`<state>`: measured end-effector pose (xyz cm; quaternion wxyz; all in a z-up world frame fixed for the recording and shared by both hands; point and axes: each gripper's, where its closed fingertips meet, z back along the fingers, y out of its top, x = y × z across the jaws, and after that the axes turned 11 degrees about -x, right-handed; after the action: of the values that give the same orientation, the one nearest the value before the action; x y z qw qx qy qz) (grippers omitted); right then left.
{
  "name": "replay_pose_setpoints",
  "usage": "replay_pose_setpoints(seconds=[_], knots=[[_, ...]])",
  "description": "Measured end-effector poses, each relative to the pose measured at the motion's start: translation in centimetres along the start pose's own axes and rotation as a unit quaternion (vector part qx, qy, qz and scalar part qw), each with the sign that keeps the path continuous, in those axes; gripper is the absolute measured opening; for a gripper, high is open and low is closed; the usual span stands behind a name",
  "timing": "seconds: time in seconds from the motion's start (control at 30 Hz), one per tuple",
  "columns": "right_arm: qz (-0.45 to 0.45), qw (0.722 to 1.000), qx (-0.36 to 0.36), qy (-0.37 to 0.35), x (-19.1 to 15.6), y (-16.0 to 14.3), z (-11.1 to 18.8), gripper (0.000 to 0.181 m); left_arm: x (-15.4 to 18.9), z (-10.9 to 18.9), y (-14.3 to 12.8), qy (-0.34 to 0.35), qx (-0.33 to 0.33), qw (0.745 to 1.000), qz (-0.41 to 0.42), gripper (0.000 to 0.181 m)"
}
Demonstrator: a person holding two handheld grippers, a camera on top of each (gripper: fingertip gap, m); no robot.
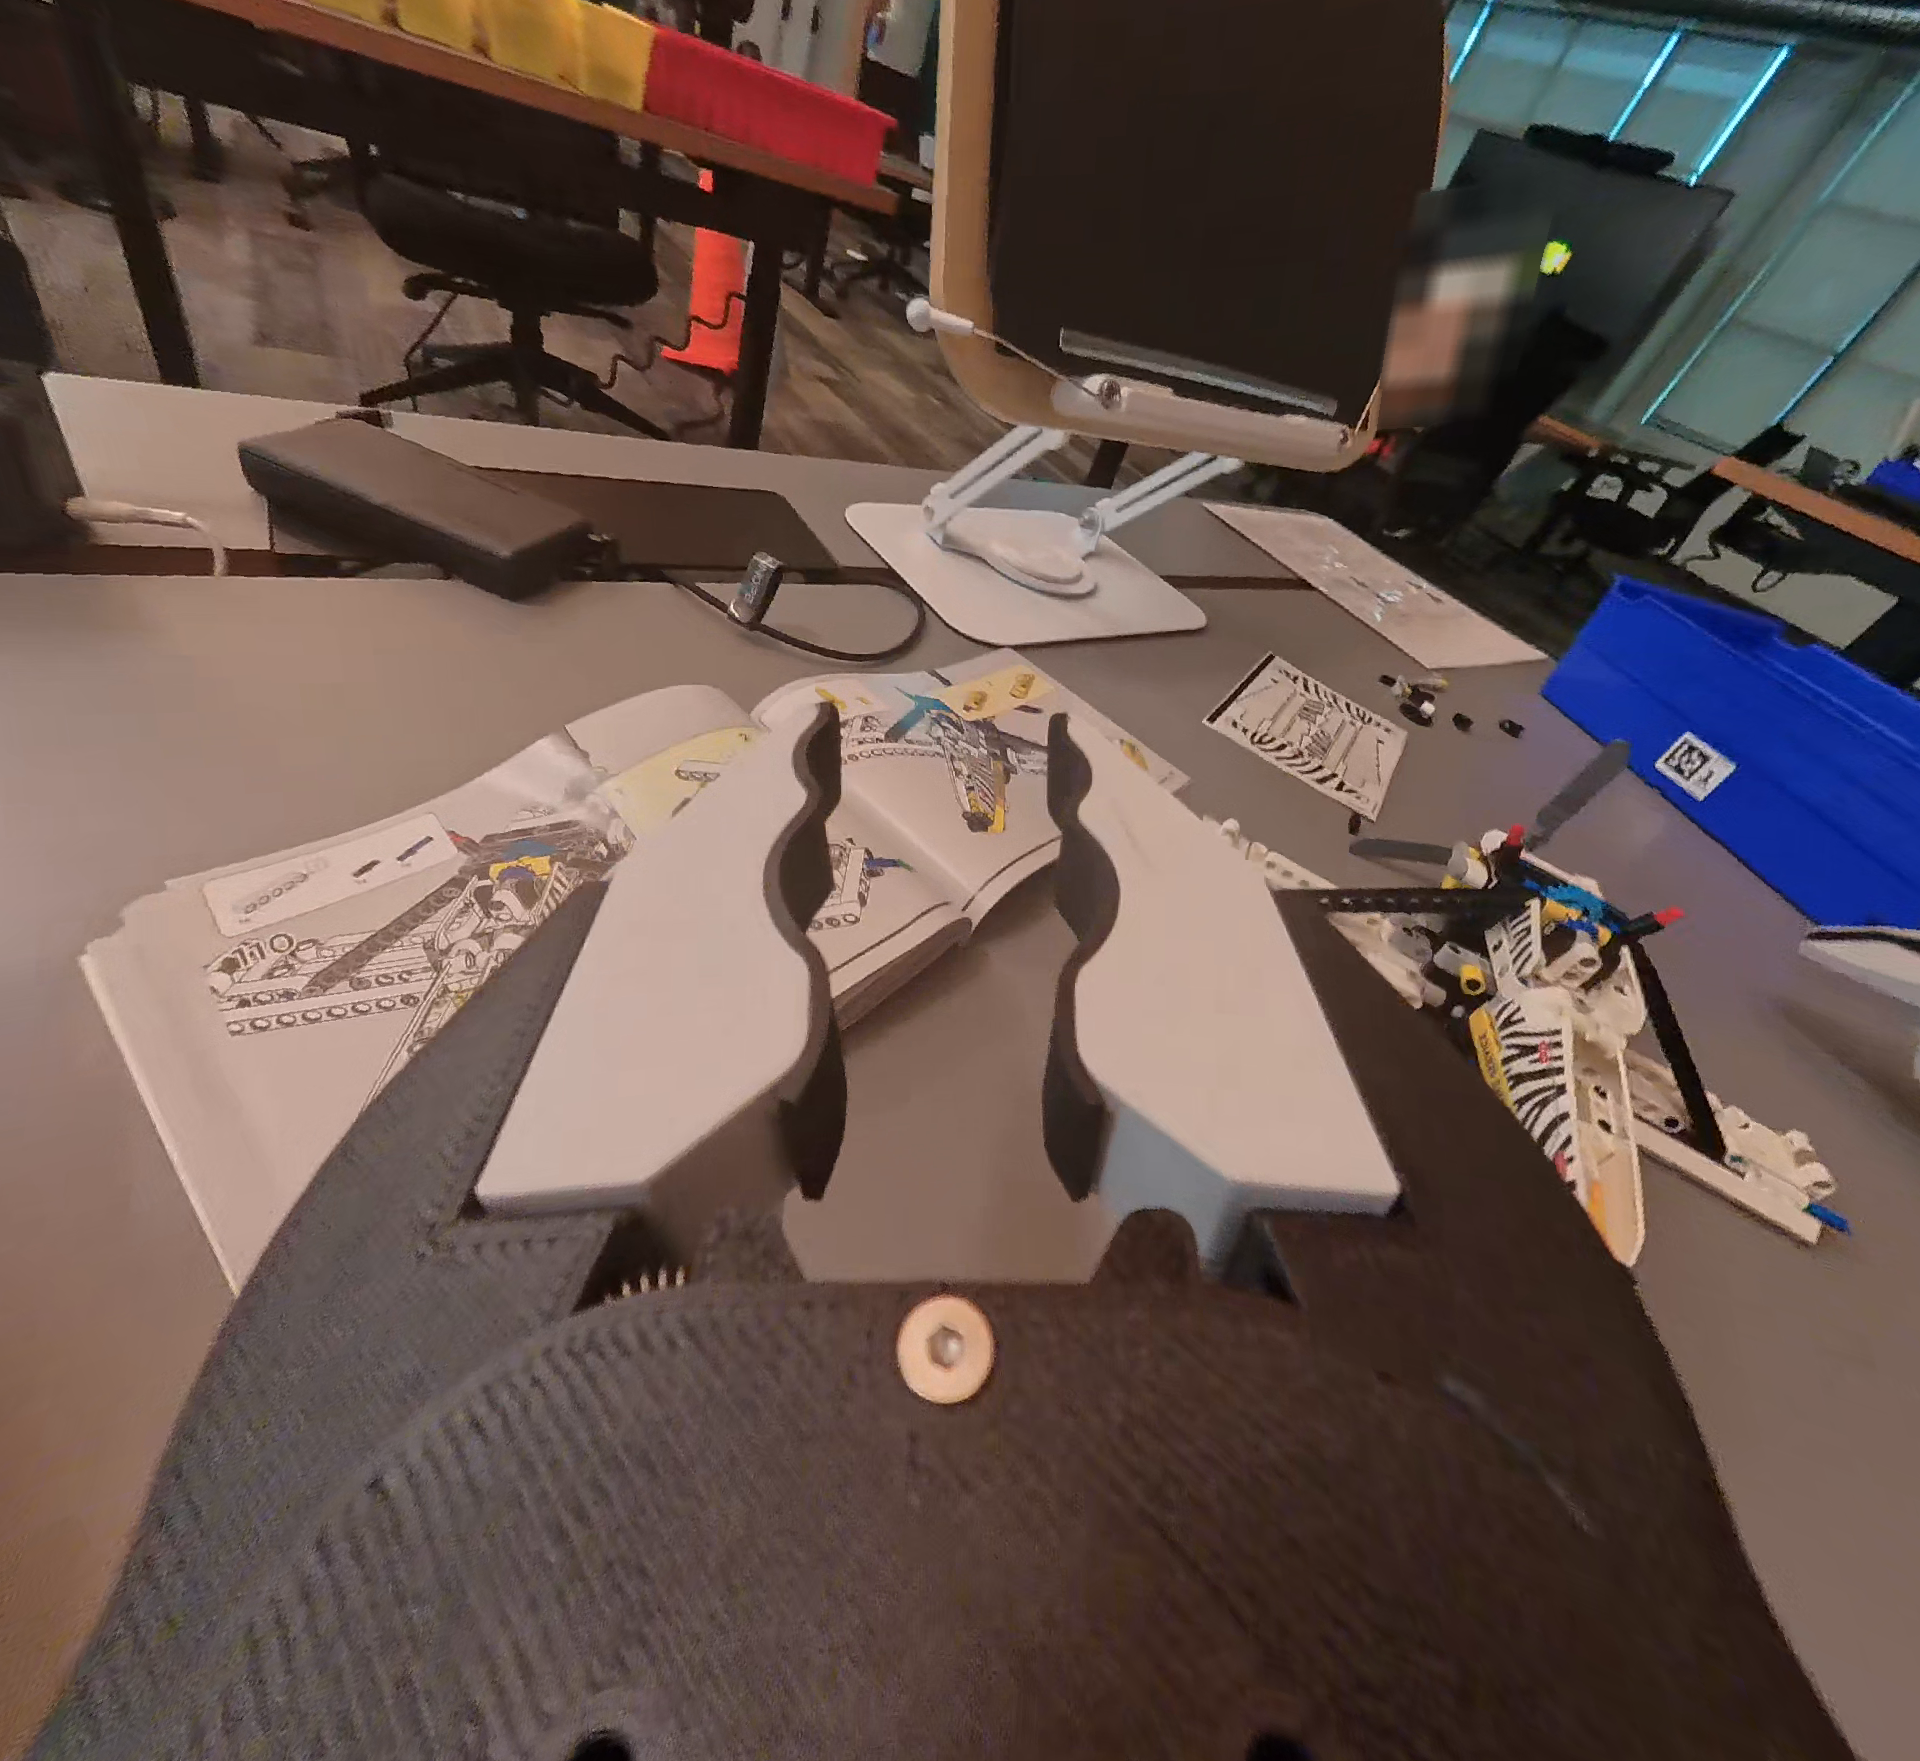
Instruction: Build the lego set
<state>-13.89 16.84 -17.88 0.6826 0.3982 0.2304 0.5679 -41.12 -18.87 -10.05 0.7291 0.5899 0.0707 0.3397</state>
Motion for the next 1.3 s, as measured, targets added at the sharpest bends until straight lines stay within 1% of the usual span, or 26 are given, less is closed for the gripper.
replay_pose_setpoints(seconds=[0.07,0.13,0.2,0.23,0.3,0.33,0.37,0.43,0.5,0.53,0.63,0.73,0.8,0.83,0.93,0.97,1.03,1.13,1.17,1.27,1.3], knots=[[0.018,1.0,0.013,0.012,-0.7,1.1,-0.6,0.008,0.2,-0.4,-0.5,0.0,-0.014,1.0,-0.016,0.038],[0.046,0.997,0.052,0.018,-1.4,3.5,-0.8,0.008,0.7,-0.8,-1.1,-0.011,-0.031,0.999,-0.031,0.037],[0.07,0.993,0.093,0.011,-1.5,5.5,-1.4,0.004,0.9,-1.0,-1.5,-0.012,-0.04,0.998,-0.044,0.037],[0.076,0.992,0.098,0.013,-1.5,5.8,-1.9,0.004,0.8,-1.2,-1.6,-0.008,-0.043,0.998,-0.05,0.037],[0.072,0.995,0.065,0.037,-1.8,4.8,-2.9,0.01,1.0,-1.5,-2.1,-0.009,-0.052,0.997,-0.059,0.036],[0.066,0.994,0.062,0.055,-2.1,4.4,-2.9,0.01,1.3,-1.7,-2.3,-0.018,-0.057,0.996,-0.06,0.036],[0.059,0.993,0.071,0.069,-2.3,4.4,-2.5,0.01,2.1,-1.8,-2.5,-0.039,-0.06,0.995,-0.062,0.036],[0.039,0.988,0.113,0.093,-2.5,5.1,-1.2,0.004,4.7,-1.9,-2.9,-0.109,-0.064,0.989,-0.074,0.035],[0.029,0.982,0.142,0.118,-2.8,5.6,-0.3,0.003,7.6,-1.9,-3.8,-0.185,-0.08,0.976,-0.088,0.036],[0.026,0.981,0.143,0.128,-2.9,5.6,-0.3,0.003,8.7,-2.1,-4.5,-0.209,-0.098,0.968,-0.095,0.036],[0.03,0.981,0.135,0.133,-3.2,5.5,-0.4,0.004,10.8,-2.6,-7.4,-0.243,-0.163,0.946,-0.137,0.037],[0.038,0.981,0.139,0.129,-3.4,5.5,-0.3,0.004,12.3,-2.3,-11.1,-0.279,-0.244,0.909,-0.189,0.039],[0.04,0.981,0.141,0.127,-3.4,5.5,-0.2,0.004,12.4,-2.2,-13.5,-0.282,-0.298,0.886,-0.215,0.038],[0.039,0.981,0.142,0.128,-3.5,5.5,-0.2,0.004,12.5,-2.1,-14.6,-0.279,-0.32,0.873,-0.238,0.035],[0.023,0.978,0.156,0.137,-3.3,5.7,0.3,0.0,12.9,-2.3,-16.5,-0.255,-0.344,0.849,-0.31,0.034],[0.015,0.976,0.161,0.142,-3.2,5.8,0.5,0.0,13.4,-2.2,-17.0,-0.263,-0.348,0.842,-0.318,0.037],[-0.003,0.974,0.169,0.154,-2.9,5.9,0.9,0.0,14.4,-1.9,-17.6,-0.284,-0.361,0.831,-0.313,0.05],[-0.023,0.969,0.182,0.167,-2.6,6.0,1.4,0.0,15.6,-2.0,-17.6,-0.303,-0.363,0.83,-0.296,0.072],[-0.027,0.967,0.186,0.169,-2.6,6.1,1.6,0.0,15.9,-2.3,-17.5,-0.301,-0.359,0.833,-0.294,0.077],[-0.03,0.966,0.19,0.174,-2.7,6.1,1.9,0.0,15.8,-3.9,-17.1,-0.251,-0.339,0.849,-0.319,0.091],[-0.029,0.966,0.189,0.175,-2.8,6.1,1.9,0.0,16.0,-4.0,-17.2,-0.246,-0.335,0.847,-0.332,0.093]])
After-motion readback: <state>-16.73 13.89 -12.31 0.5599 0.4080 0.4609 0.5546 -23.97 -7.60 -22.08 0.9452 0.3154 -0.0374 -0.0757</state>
